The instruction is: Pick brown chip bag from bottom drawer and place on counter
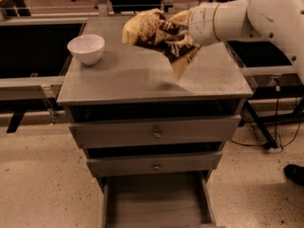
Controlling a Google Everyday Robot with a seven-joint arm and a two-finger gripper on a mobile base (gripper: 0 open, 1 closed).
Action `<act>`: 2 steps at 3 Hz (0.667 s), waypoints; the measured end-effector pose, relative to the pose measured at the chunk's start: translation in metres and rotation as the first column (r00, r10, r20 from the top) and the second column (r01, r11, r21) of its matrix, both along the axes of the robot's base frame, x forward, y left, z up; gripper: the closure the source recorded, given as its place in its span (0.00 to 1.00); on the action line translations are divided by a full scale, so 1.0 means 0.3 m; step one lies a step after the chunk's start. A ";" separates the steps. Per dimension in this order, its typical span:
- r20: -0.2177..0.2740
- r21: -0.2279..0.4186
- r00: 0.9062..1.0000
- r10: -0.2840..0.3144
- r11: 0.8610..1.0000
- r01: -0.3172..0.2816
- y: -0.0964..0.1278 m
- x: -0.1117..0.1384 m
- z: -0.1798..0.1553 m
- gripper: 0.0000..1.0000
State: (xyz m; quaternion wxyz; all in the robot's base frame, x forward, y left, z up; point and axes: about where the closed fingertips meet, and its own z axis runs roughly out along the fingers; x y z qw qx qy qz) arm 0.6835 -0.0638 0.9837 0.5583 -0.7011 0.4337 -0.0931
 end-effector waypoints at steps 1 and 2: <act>0.040 0.033 0.999 -0.007 0.999 0.005 0.000 0.037 0.099 0.60; 0.038 0.031 0.999 -0.008 0.999 0.006 -0.002 0.034 0.093 0.38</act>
Offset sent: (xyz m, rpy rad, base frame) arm 0.0113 0.0004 0.0300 0.0330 -0.0399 -0.0055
